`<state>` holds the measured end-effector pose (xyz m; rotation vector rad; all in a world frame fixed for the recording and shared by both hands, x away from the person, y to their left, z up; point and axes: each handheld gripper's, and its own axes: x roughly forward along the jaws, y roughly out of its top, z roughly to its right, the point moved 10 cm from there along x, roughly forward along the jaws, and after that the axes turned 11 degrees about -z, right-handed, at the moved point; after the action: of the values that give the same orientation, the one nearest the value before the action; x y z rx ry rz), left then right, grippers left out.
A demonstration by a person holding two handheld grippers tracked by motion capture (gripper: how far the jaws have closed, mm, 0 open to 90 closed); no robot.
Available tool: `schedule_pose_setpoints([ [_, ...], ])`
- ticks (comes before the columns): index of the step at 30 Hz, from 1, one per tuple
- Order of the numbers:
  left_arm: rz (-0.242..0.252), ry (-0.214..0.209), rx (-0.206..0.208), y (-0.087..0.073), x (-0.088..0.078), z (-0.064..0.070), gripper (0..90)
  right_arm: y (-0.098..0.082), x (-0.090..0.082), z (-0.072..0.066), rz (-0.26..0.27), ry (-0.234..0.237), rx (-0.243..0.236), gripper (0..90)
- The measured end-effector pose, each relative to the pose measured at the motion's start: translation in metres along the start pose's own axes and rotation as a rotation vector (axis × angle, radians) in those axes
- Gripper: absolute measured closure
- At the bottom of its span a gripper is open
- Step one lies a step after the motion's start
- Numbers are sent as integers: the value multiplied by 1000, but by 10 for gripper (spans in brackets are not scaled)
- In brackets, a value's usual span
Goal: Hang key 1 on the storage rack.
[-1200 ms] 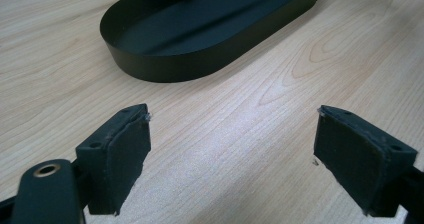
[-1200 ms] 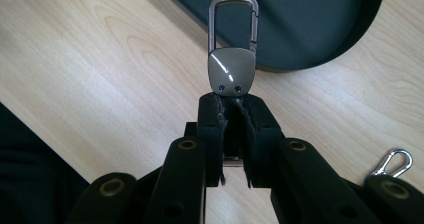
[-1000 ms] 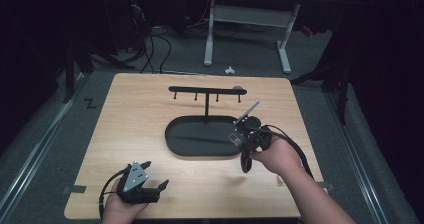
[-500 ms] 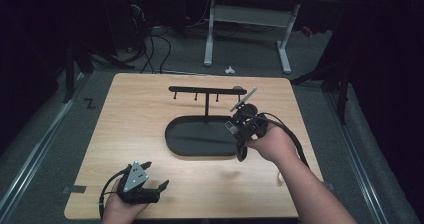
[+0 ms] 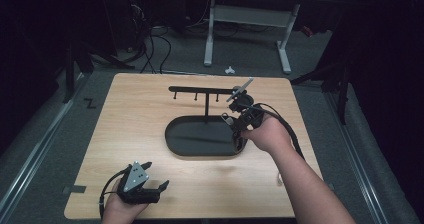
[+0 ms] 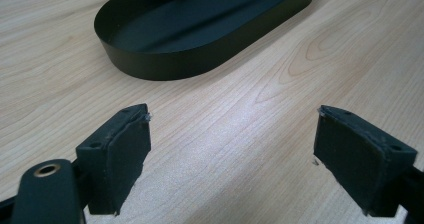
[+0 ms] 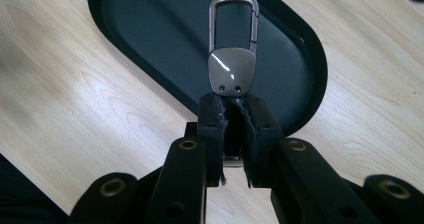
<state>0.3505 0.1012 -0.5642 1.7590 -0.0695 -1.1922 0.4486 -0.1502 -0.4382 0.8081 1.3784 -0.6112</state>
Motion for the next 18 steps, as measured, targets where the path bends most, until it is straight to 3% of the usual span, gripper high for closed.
schedule_pose_setpoints([
  [9,-2,-6,0,0,1,1,157,11,-8,3,21,-5,4,809],
  [10,1,-4,0,0,1,1,157,11,-9,2,21,1,26,809],
  [11,0,-5,0,0,1,1,157,13,-10,4,26,-7,5,809],
  [18,0,-8,-1,0,1,1,157,22,-12,6,40,-4,18,809],
])
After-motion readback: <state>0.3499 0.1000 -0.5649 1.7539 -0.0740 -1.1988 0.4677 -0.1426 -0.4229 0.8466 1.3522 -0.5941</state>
